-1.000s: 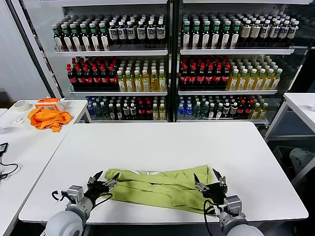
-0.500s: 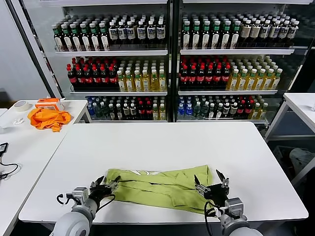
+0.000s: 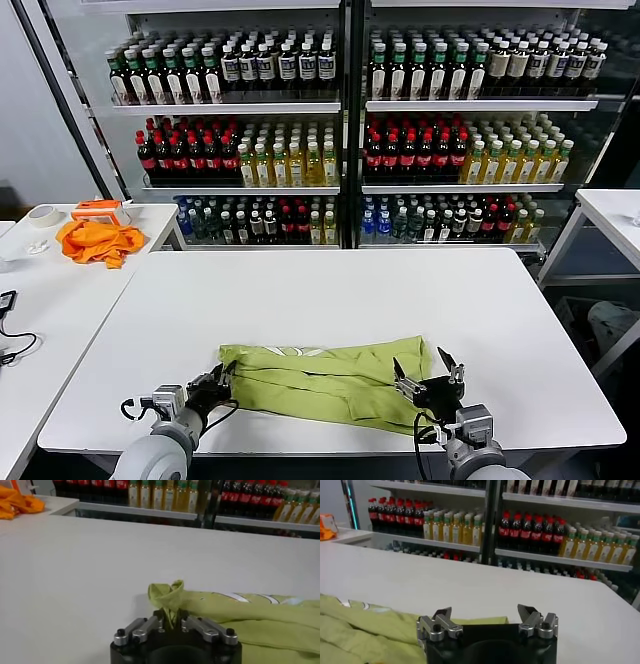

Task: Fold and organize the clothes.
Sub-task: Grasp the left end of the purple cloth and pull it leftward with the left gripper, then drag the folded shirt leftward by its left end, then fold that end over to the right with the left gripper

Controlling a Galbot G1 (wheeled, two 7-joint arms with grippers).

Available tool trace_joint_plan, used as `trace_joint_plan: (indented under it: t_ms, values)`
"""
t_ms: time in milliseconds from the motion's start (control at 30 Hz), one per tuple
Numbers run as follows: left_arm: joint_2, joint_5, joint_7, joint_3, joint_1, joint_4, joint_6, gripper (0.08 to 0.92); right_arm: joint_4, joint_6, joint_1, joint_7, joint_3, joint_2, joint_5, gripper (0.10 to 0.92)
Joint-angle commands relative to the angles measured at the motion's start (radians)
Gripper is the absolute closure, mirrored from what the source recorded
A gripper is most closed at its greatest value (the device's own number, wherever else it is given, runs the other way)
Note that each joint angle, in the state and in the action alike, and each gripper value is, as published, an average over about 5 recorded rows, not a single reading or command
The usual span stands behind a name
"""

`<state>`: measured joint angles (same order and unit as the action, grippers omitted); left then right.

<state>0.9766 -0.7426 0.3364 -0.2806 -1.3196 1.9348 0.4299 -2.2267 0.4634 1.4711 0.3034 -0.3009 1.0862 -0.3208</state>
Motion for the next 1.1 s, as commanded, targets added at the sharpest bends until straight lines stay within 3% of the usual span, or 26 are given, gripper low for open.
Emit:
trace_joint_plan:
  t_ms: [33, 167, 667, 833, 1100]
  values:
    - [-0.006, 0.096, -0.014, -0.022, 0.0, 0.018, 0.018, 0.853, -0.001, 0.0, 0.001, 0.001, -0.001, 0.001, 0.002, 0.203]
    - [-0.034, 0.171, -0.006, -0.088, -0.006, 0.048, 0.048, 0.91, -0.003, 0.0, -0.003, 0.002, -0.006, -0.001, 0.004, 0.203]
    - [-0.203, 0.3, 0.043, -0.568, -0.192, 0.024, 0.147, 0.91, -0.004, 0.0, -0.03, 0.001, 0.01, -0.001, 0.003, 0.203]
    - [-0.174, 0.214, 0.047, -0.497, -0.165, 0.133, 0.149, 0.91, -0.001, 0.001, -0.035, 0.001, 0.014, 0.001, 0.003, 0.203]
    - [-0.062, 0.177, 0.01, -0.156, -0.037, 0.212, 0.149, 0.911, -0.01, 0.0, -0.011, 0.002, -0.01, -0.009, 0.004, 0.203]
